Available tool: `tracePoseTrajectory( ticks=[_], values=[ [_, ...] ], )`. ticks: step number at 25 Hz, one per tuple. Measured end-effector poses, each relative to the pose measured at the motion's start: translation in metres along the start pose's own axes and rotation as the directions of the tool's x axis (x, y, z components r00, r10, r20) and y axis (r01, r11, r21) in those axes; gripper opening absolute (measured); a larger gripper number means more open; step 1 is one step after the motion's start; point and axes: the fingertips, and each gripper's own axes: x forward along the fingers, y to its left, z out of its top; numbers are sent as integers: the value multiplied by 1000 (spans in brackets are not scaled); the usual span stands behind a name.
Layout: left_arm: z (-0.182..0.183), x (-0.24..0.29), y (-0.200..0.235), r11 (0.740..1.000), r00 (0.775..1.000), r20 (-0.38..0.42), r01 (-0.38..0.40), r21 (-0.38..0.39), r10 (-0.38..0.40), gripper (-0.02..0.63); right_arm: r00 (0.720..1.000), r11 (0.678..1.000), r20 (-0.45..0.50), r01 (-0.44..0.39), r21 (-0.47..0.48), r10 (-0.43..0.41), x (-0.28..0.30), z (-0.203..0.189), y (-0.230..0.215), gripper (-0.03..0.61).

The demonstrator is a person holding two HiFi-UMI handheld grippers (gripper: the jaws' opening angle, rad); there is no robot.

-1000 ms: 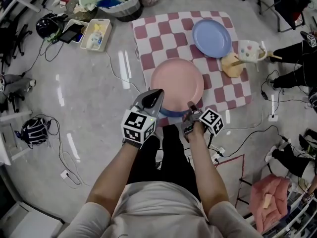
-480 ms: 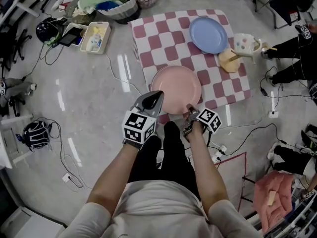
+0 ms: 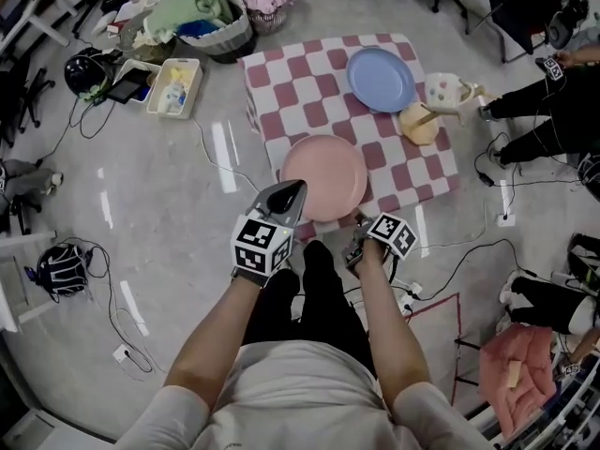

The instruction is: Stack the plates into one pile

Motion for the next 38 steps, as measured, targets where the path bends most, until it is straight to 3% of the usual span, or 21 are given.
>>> tracePoseTrajectory(
  ticks=[6, 9, 19, 38],
  values=[
    [12, -3, -17, 999, 999, -3, 41, 27, -41, 7, 992, 996, 88, -89, -18, 90, -29, 18, 36, 67],
    [20, 0, -28, 996, 998, -3, 65, 53, -65, 6, 985, 992, 116, -125, -27, 127, -38, 26, 53, 9],
    [42, 42, -35, 990, 995, -23, 104, 91, -102, 6, 953, 970, 185, -245, 0, 240, -24, 79, 94, 9],
    [60, 183, -5, 995, 988, -136, 83, 56, -75, 6, 931, 927, 282, -301, 224, 234, 80, 220, 92, 9]
  ],
)
